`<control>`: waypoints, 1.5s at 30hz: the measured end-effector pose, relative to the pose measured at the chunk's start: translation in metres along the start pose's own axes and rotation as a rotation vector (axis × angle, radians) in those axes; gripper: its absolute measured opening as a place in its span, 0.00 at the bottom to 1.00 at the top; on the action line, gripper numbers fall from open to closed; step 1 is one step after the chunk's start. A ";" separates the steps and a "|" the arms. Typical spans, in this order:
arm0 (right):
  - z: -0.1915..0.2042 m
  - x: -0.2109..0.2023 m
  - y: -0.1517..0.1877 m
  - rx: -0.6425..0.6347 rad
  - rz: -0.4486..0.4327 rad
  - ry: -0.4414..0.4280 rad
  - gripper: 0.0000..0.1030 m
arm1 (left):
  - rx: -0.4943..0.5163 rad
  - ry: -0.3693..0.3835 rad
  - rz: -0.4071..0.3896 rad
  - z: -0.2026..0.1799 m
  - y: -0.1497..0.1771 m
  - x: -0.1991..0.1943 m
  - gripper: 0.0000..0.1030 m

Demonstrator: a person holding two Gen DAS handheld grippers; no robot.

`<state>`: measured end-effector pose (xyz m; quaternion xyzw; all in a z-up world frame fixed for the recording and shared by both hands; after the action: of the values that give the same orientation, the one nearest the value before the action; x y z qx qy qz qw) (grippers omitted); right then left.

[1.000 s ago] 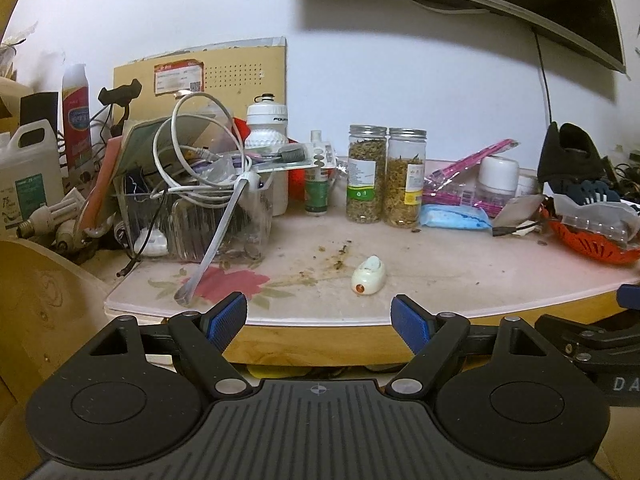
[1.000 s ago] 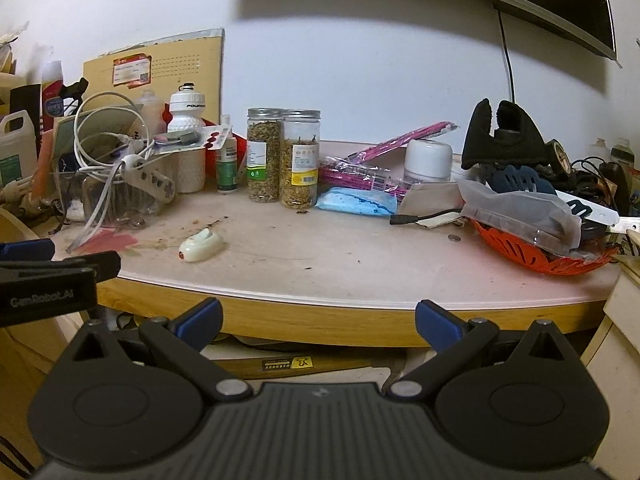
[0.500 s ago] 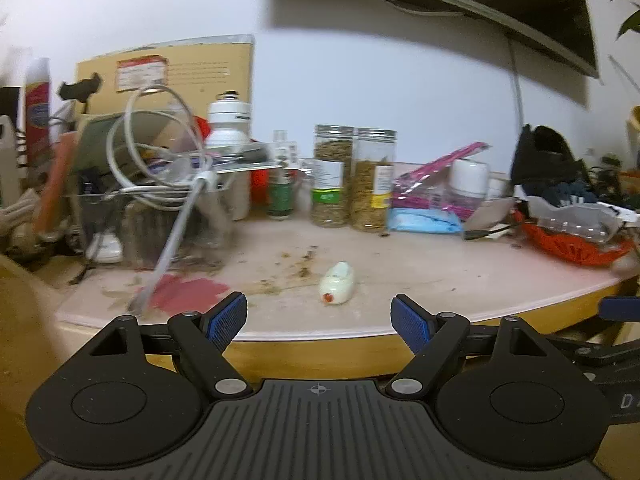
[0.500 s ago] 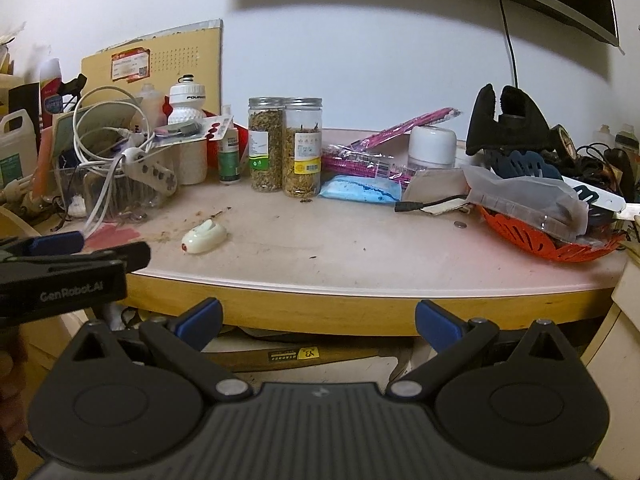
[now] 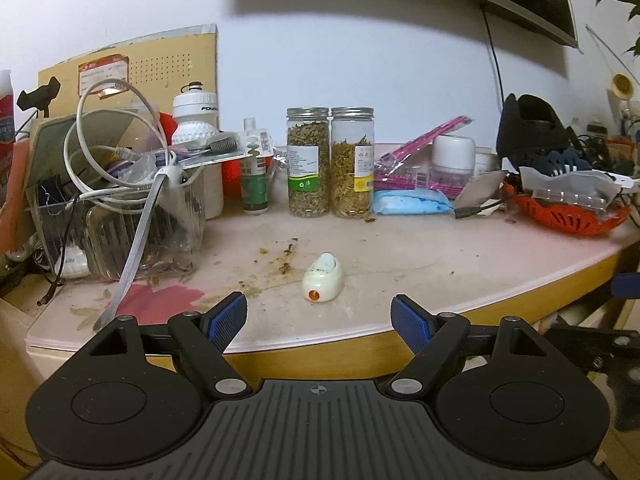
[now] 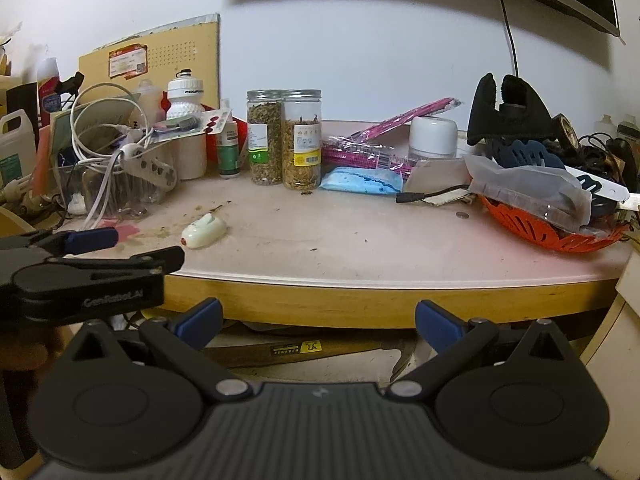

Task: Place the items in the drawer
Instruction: 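Move the left tool up to the white egg-shaped object on the desk, then close the left tool around the white egg-shaped object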

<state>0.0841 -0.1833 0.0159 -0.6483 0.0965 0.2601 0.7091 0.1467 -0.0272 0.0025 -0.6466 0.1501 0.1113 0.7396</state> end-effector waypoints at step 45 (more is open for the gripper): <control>-0.001 0.015 0.011 0.026 0.078 -0.025 1.00 | 0.027 0.041 -0.006 -0.014 -0.008 0.087 0.77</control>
<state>0.0917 -0.1803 -0.0010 -0.6312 0.1160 0.2943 0.7081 0.2299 -0.0443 -0.0235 -0.6390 0.1649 0.0937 0.7454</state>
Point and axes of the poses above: each gripper's, at about its wrist camera, not at the fingertips, and x roughly the way its jaws point, z to its left, y to its underside, the point moved 7 cm from there along x, roughly the way its jaws point, and after that the axes turned 11 degrees about -y, right-handed, at the moved point
